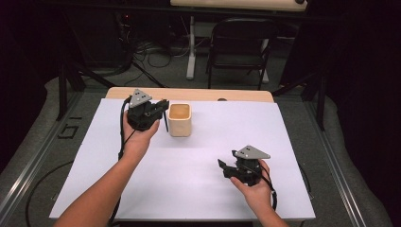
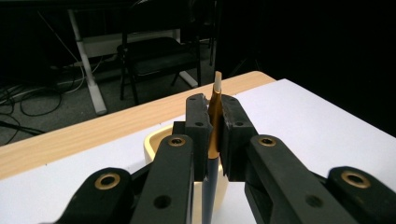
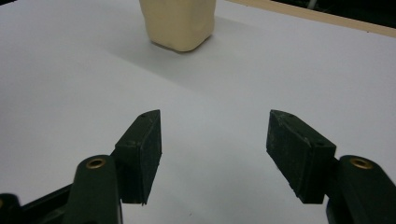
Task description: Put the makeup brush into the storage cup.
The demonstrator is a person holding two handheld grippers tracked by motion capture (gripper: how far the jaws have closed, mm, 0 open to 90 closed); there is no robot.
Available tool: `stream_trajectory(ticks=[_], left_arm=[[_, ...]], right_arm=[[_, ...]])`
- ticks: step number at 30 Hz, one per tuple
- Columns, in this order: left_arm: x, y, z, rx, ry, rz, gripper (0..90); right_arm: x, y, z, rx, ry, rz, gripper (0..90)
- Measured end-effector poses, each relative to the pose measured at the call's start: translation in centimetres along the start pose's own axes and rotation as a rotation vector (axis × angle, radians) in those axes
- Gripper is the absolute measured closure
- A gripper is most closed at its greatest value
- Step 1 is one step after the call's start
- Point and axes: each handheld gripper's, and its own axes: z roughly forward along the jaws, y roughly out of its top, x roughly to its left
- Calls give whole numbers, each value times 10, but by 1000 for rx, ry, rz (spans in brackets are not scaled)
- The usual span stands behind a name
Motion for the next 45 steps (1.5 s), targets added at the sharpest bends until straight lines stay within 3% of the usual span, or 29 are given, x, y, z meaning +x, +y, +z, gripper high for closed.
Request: stream_trajectory(ticks=[22,45], left_arm=[[-3,31,19,-17,11,0,838],[-6,37,41,-5,33,5,838]], right_arm=[[-8,-9,-6,-4,-21,22,358],[-9,-12,-7,-7,-17,19,361]])
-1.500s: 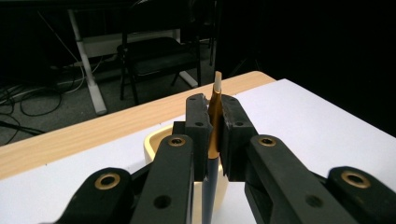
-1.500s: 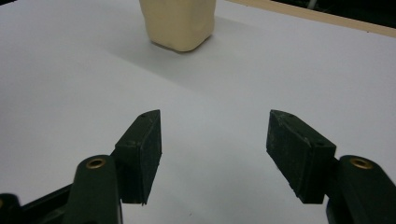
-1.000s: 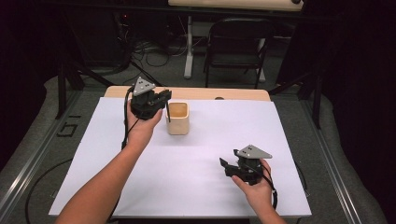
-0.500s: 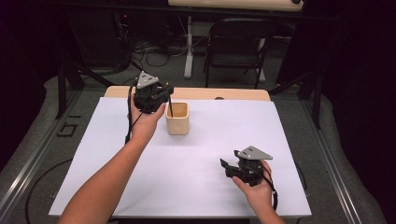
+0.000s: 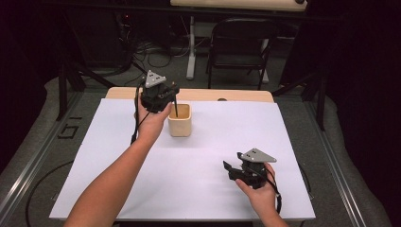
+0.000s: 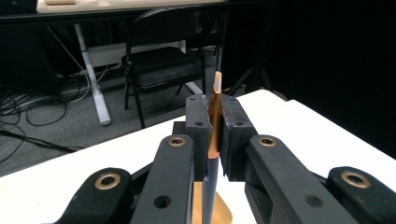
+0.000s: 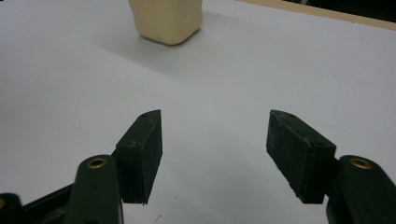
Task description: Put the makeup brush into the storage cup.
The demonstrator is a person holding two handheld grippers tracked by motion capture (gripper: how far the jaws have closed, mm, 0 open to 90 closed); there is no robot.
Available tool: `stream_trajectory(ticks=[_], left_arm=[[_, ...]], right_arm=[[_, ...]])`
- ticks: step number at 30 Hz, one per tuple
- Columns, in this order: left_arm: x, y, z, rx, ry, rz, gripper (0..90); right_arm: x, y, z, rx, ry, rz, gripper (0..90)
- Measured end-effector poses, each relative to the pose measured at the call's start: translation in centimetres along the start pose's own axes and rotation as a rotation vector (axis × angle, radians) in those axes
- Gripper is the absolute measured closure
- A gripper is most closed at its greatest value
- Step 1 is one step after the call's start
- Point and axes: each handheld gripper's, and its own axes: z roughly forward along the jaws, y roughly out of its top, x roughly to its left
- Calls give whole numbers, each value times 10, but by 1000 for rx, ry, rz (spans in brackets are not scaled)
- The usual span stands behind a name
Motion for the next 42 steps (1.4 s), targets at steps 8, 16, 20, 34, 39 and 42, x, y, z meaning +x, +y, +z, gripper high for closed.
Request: stream_trajectory(ticks=[8,16,20,34,39,42], left_arm=[[3,-5,10,20,5,0,838],[4,-9,19,39,8,0,838],[5,-11,22,51,10,2,838],[11,-22,33,89,21,-9,839],[12,-27,37,106,25,-15,839],[13,-30,39,112,27,-14,839]], right_arm=[[-1,-1,0,1,-1,-4,361],[1,-2,1,6,2,-5,361],[0,-2,1,5,6,-4,361],[0,-3,1,6,6,-4,361],[1,-3,2,8,12,2,361],[1,-3,2,10,13,2,361]])
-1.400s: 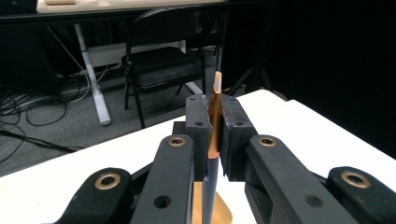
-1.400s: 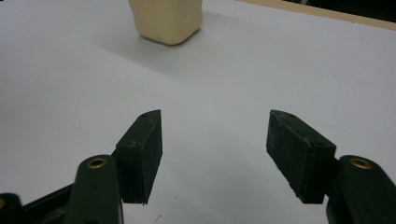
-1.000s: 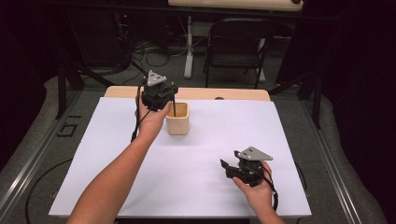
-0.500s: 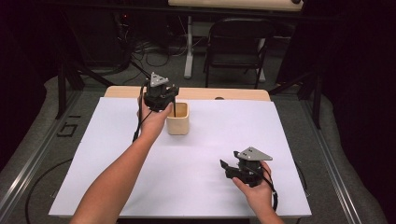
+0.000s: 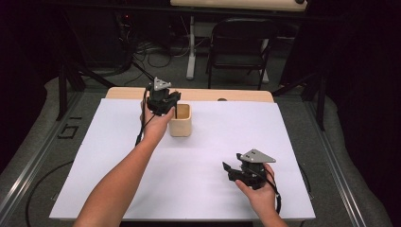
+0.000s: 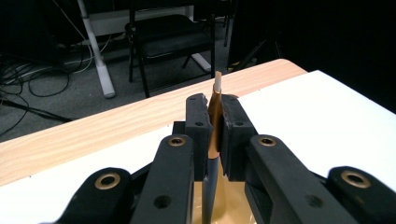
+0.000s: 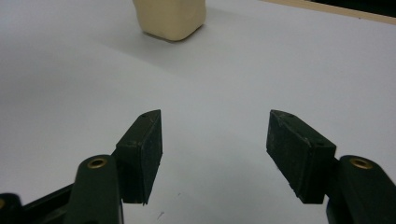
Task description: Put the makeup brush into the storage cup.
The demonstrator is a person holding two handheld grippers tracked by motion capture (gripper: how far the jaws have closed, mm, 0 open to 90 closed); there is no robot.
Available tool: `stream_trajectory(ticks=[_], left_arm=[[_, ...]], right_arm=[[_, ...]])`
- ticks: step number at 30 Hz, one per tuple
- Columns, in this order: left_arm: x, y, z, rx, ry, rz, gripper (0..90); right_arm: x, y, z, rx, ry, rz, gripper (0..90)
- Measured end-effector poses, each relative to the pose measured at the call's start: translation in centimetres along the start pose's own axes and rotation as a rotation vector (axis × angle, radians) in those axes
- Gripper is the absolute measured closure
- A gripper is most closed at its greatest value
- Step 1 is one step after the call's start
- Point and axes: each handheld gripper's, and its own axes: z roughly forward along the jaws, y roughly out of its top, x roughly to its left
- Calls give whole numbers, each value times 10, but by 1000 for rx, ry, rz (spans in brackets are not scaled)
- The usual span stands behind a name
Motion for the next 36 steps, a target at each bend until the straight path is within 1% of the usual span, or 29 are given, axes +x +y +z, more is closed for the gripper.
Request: stream_trajectory(ticks=[12,14,16,19,22,27,30,32,33,34,36], left_arm=[[1,-11,8,27,8,7,838],[1,-12,9,29,8,1,839],[1,-13,10,37,7,8,838],[0,-14,12,35,6,7,838],[0,-15,13,38,5,16,839],[-1,-19,16,47,7,10,839],[0,-21,17,54,9,15,838],[0,-23,18,53,9,7,838],[0,-23,18,53,9,6,838],[0,-24,18,55,9,9,838],[0,-24,19,58,8,11,838]], right_arm=[[0,0,0,1,3,-3,361],[0,0,0,0,2,-3,361],[0,-1,0,1,2,-3,361],[0,-1,0,3,5,-8,361],[1,-1,0,0,5,-8,361],[0,-1,0,0,4,-11,361],[0,-1,0,1,4,-15,361],[1,-1,0,0,6,-15,361],[1,-1,0,2,5,-16,361],[1,-1,0,14,3,-18,361],[1,-1,1,1,3,-12,361]])
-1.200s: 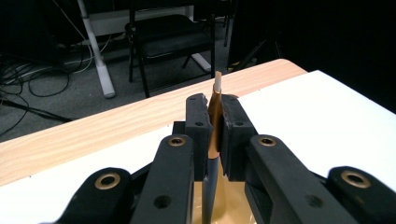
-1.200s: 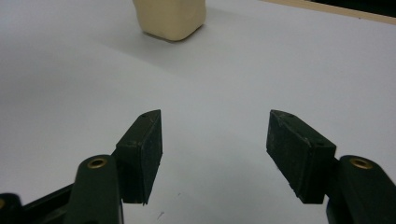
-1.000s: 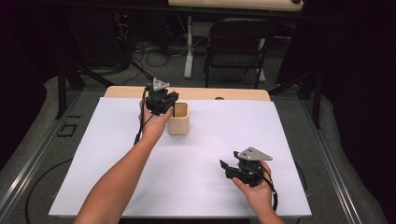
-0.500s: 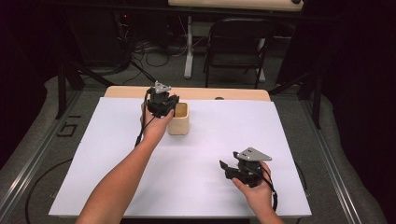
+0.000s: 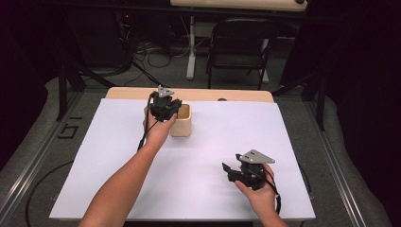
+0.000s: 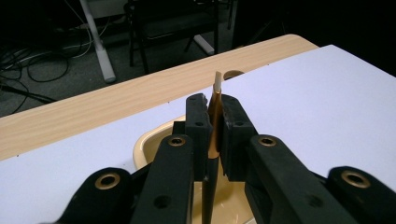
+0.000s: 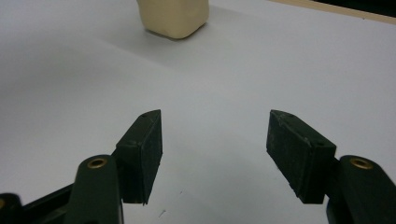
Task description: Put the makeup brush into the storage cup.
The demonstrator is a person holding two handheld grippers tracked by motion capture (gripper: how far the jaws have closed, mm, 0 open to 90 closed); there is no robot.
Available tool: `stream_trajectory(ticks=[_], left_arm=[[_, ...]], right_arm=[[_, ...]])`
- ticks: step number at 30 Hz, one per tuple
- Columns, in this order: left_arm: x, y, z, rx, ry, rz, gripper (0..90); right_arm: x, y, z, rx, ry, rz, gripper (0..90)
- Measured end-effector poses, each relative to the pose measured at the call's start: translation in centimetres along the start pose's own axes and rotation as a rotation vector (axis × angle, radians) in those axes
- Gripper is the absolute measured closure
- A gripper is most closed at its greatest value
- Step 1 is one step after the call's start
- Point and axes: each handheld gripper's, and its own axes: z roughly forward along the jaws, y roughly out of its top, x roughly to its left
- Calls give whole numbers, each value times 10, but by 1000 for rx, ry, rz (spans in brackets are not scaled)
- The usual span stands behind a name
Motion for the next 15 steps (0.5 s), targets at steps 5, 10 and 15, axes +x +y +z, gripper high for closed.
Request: stream_trajectory(ticks=[5,10,15], left_arm=[[0,-2,2,8,2,2,838],[-1,-3,3,10,3,2,838],[-1,-4,3,13,4,3,838]], right_arm=[[0,0,0,-1,0,0,361],[0,0,0,3,-2,-1,361],[0,0,0,0,0,1,361]])
